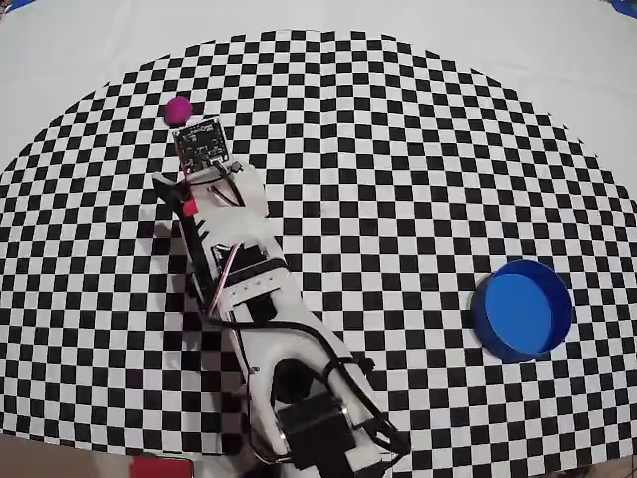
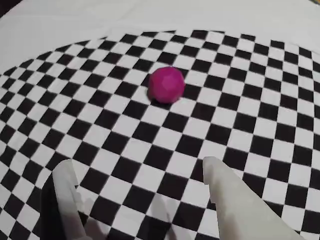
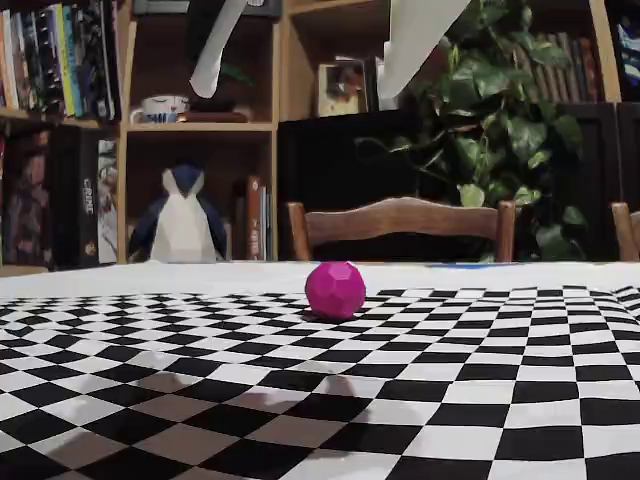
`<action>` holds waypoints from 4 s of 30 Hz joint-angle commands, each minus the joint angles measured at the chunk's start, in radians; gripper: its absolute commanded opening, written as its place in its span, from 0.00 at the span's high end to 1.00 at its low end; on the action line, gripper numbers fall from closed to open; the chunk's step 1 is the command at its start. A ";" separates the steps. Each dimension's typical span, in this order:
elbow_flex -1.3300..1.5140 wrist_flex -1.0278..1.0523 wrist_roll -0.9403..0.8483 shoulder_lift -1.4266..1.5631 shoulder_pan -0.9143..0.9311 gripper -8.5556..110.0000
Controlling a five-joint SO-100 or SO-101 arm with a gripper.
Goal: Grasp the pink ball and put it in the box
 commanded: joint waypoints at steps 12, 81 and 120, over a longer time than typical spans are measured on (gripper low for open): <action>-0.202 -0.017 0.009 -0.184 -0.009 0.68; -1.118 0.069 0.009 -1.085 0.018 0.68; -1.486 0.127 0.009 -1.385 0.032 0.68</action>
